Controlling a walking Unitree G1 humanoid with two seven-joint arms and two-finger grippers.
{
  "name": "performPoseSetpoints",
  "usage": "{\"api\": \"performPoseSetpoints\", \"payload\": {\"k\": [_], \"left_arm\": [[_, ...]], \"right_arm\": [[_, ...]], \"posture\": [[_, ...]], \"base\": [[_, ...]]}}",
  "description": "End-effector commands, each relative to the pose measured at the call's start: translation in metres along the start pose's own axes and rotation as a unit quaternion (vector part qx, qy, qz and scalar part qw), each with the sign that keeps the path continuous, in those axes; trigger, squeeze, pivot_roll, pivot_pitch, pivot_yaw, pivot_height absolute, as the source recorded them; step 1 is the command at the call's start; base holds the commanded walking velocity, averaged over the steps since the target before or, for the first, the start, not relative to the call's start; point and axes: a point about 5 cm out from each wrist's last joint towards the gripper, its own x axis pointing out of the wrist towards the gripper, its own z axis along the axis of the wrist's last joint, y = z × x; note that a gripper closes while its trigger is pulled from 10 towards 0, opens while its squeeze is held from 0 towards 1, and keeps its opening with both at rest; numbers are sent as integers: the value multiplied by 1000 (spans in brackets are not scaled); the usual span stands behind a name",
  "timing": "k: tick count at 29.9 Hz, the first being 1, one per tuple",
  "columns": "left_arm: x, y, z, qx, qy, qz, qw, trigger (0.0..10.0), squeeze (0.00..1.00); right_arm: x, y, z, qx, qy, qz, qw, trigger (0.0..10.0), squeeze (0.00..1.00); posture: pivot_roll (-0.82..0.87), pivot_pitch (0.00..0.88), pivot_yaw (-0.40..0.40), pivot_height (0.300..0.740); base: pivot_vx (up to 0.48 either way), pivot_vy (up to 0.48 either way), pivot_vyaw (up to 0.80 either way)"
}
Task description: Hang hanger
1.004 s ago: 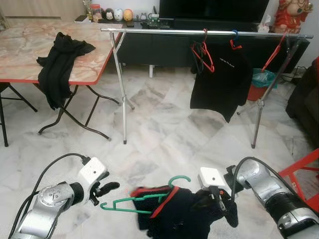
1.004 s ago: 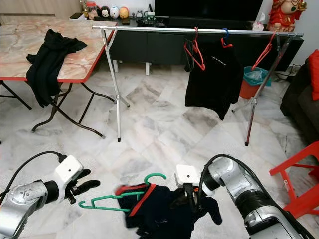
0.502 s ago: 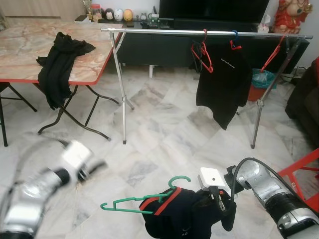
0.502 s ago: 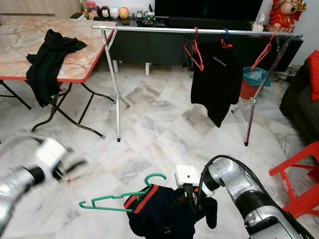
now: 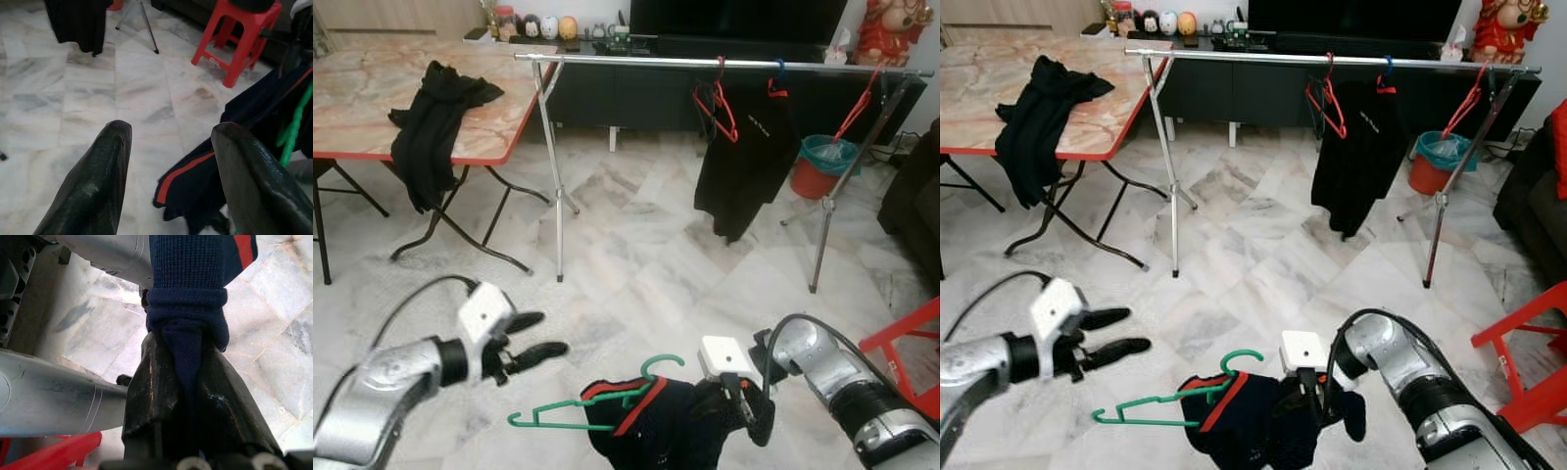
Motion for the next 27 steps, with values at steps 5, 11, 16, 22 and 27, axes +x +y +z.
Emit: {"api": "performPoseSetpoints", "payload": {"k": [5,11,16,22,27], "left_arm": [[14,-17,11,6,-4,-55,998,10000,0],[26,-19,15,10,-6,-73,997,10000,0],[33,-23,17,14,-4,-86,996,10000,1000],[33,-21,3,13,37,-79,996,10000,0],[31,-25,-3,13,61,-101,993,10000,0]], "right_arm": [[-4,-9,12,-27,4,-9,1000,0,0],[3,-14,16,-45,25,-17,999,0,0],[6,-17,25,-56,15,-18,998,0,0],[2,-21,36,-85,13,-21,996,0,0],[-1,-24,38,-89,10,-31,996,0,0]], "posture": [[101,0,-63,740],[107,0,-67,740],[111,0,-64,740],[103,0,-62,740],[102,0,-59,740]], "base": [[0,0,0],[0,0,0],[0,0,0],[0,0,0],[0,0,0]]}}
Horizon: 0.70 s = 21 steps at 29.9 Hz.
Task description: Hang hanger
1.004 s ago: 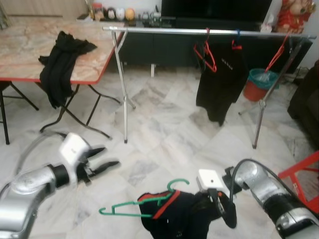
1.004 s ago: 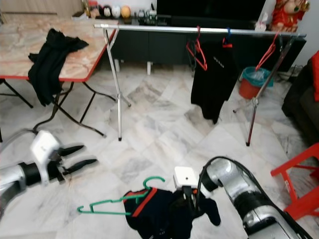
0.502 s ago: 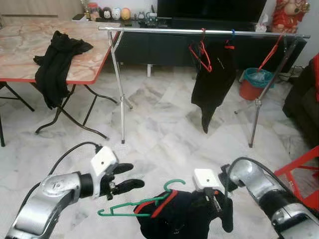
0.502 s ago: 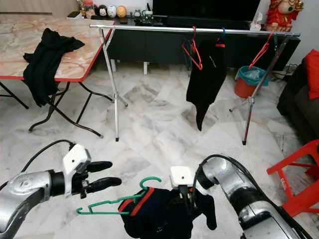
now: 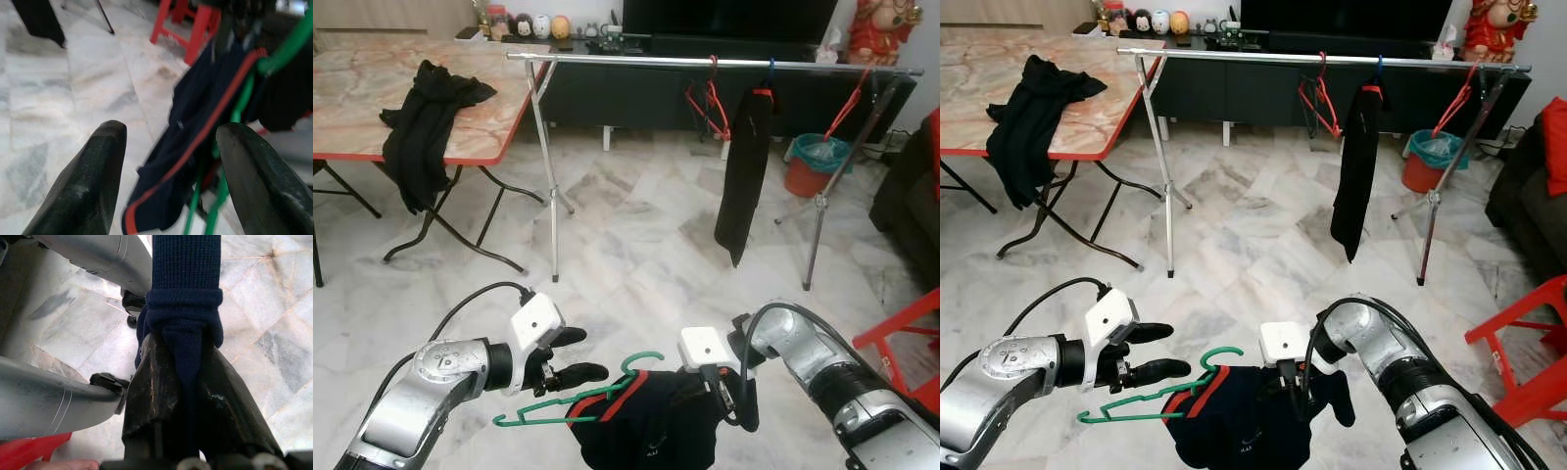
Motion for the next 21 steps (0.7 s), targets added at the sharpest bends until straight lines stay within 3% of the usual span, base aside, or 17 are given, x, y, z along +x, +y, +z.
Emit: {"api": "performPoseSetpoints", "payload": {"k": [1,21], "left_arm": [[1,-2,-4,-1,18,-8,1000,10000,0],[-4,-7,2,1,13,-39,999,10000,0]], "right_arm": [[-9,-8,10,-20,-8,-17,1000,0,0],[-7,-14,10,-13,-1,-42,999,0,0]], "posture": [[102,0,-59,740],[107,0,-59,740]], "base": [[0,0,0],[0,0,0]]}}
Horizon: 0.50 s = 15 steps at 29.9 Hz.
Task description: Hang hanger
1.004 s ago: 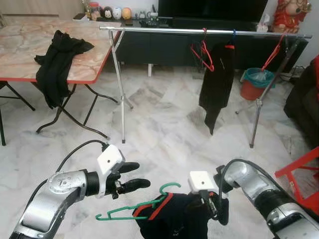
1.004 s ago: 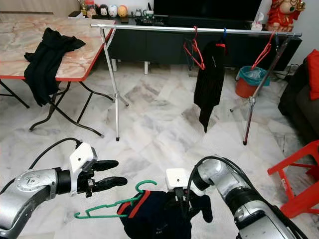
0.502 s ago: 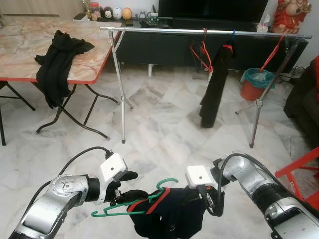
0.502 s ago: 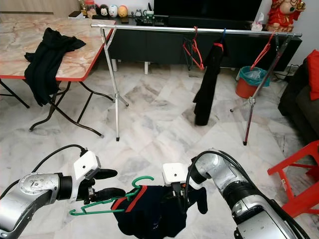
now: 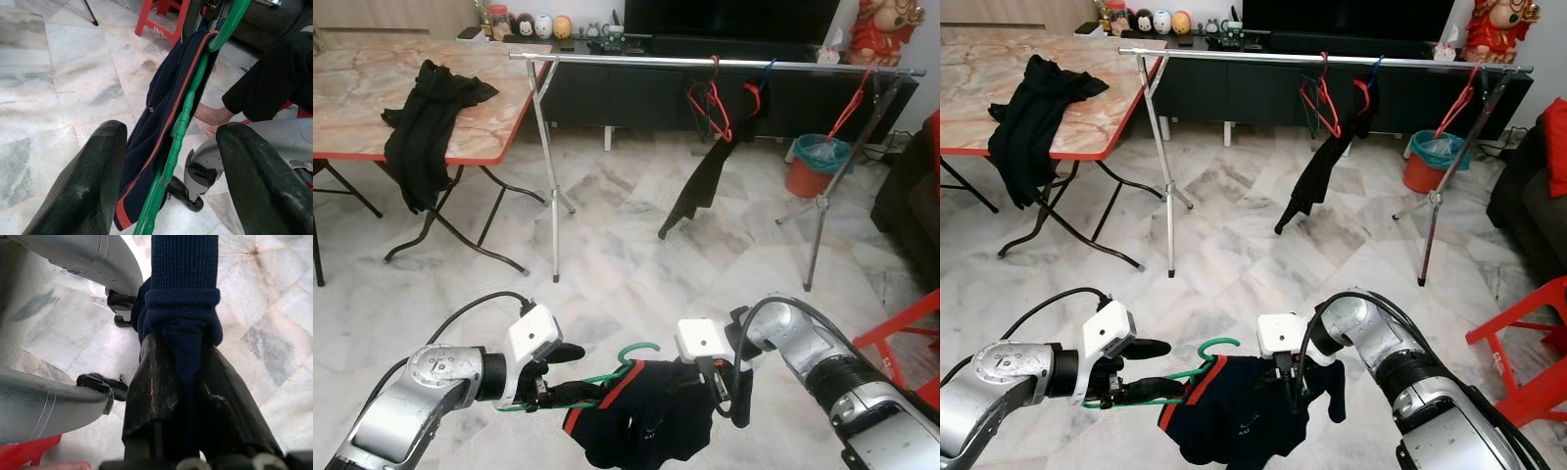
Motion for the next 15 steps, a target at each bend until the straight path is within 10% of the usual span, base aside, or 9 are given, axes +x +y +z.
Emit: {"api": "performPoseSetpoints", "payload": {"k": [1,15], "left_arm": [[0,-2,5,12,1,-7,1000,10000,0],[4,5,-2,38,37,19,998,10000,0]], "right_arm": [[-6,-8,8,-14,-10,-14,1000,0,0],[-6,-11,15,-25,-18,-12,999,0,0]], "posture": [[107,0,-59,740],[105,0,-59,740]], "base": [[0,0,0],[0,0,0]]}}
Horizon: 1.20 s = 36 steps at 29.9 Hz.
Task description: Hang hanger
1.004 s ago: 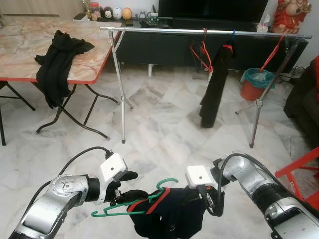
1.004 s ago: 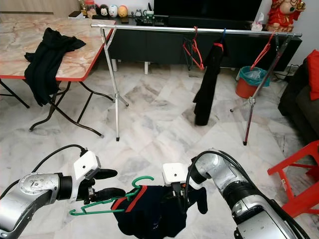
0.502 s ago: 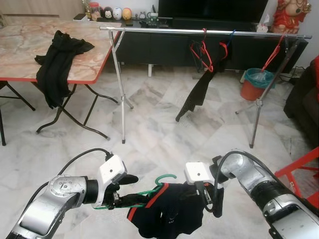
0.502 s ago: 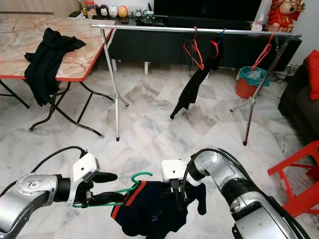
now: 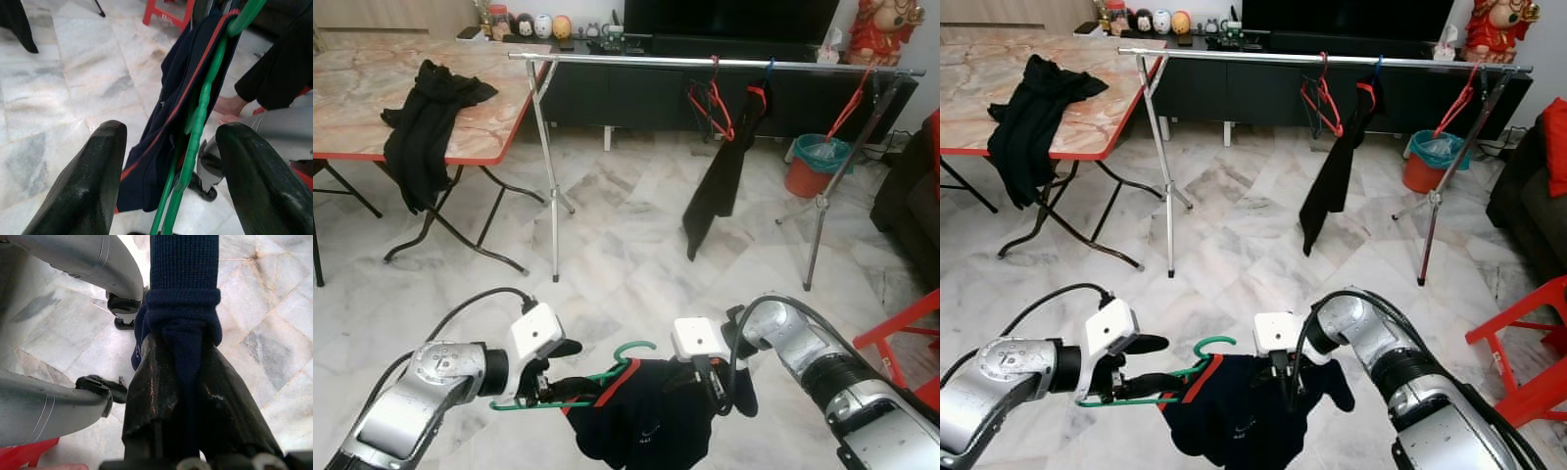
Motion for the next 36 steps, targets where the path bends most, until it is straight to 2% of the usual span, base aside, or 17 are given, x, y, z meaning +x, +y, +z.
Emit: {"api": "performPoseSetpoints", "payload": {"k": [1,7,13,19,28,36], "left_arm": [[-1,3,-2,14,15,7,1000,10000,0],[3,7,-5,31,33,24,999,10000,0],[6,17,-7,53,45,64,996,10000,0],[8,17,-5,51,37,65,996,10000,0],[12,9,0,48,16,37,998,10000,0],[11,12,-1,53,20,44,997,10000,0]], "right_arm": [[-8,-9,10,-19,-13,-17,1000,0,0],[-8,-10,12,-21,-15,-16,1000,0,0],[-8,-9,13,-23,-16,-13,1000,0,0],[-7,-9,12,-23,-16,-13,1000,0,0],[-3,-10,14,-20,-21,-15,999,0,0],[-2,-12,19,-24,-30,-19,999,0,0]], "posture": [[105,0,-59,740],[103,0,-58,740],[100,0,-57,740],[99,0,-58,740],[106,0,-59,740],[107,0,-58,740]], "base": [[0,0,0],[0,0,0],[0,0,0],[0,0,0],[0,0,0],[0,0,0]]}}
